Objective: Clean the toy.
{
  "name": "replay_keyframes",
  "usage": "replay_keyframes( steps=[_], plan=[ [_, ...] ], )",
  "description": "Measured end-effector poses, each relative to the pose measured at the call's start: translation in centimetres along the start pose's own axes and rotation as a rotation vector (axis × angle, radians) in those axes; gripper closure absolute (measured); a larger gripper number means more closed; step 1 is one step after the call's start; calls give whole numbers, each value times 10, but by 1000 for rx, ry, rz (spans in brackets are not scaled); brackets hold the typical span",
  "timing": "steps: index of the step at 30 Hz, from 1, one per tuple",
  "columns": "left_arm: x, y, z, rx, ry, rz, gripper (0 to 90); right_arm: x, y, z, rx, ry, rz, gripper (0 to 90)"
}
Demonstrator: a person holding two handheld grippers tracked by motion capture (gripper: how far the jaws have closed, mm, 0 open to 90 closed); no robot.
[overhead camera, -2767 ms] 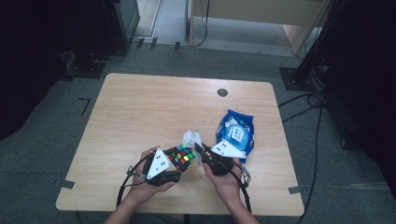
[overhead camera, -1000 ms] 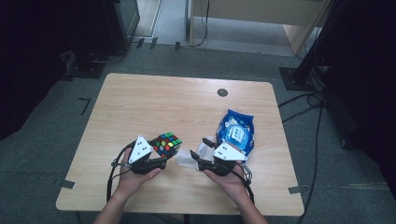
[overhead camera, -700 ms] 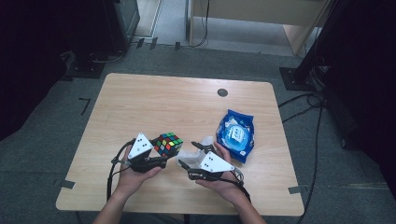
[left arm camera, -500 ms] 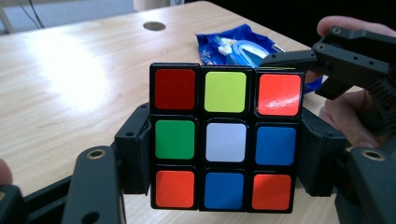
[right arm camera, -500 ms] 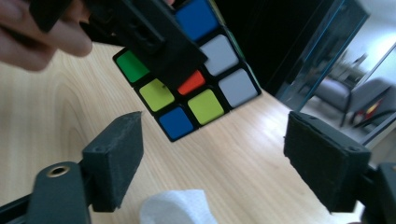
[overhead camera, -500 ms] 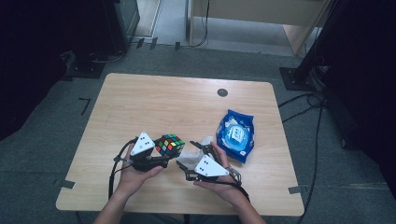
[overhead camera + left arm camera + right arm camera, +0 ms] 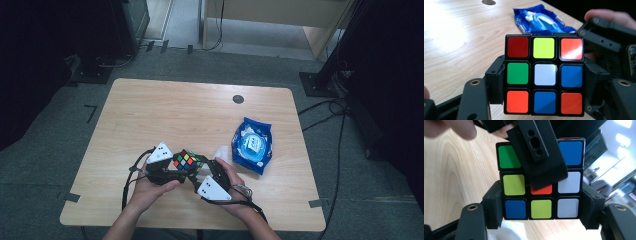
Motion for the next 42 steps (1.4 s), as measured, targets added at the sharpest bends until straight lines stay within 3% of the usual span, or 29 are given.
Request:
replay_keyframes(
  steps=[2,5,6,7,11,16,22,27,30,34,42],
  plan=[
    [-3,3,0,14,21,-29,315,0,0,0,-12,-59,7,343],
    [-9,11,3,21,41,-84,267,5,0,-3,-25,-218,22,344],
    [-9,11,3,21,41,-84,264,5,0,-3,-25,-218,22,344],
    [-13,17,6,25,60,-121,257,11,0,-8,-16,-315,31,344],
    [-15,24,12,24,77,-163,258,17,2,-16,-2,-430,39,344],
    [-12,22,15,26,112,-161,261,17,4,-24,23,-529,28,344],
    [-10,12,3,42,101,-128,259,9,4,-16,19,-484,15,343],
    [-7,3,-3,16,79,-81,254,3,4,-10,19,-437,15,343],
    [-4,0,-3,-30,61,-53,304,1,4,-8,29,-419,19,343],
    [-2,-4,-4,-39,59,-30,318,-1,4,-7,41,-391,18,343],
    [-2,-3,-7,-53,28,-41,340,0,4,-7,52,-377,14,342]
  ],
)
Point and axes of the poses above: each handheld gripper's, and its own axes: y roughly backward along the jaws, x roughly out of its underside, z roughly to its left, the point moved 7 cm from there along -y, roughly forward along the jaws, and after that the axes turned 2 degrees about y, right-handed, at the moved point
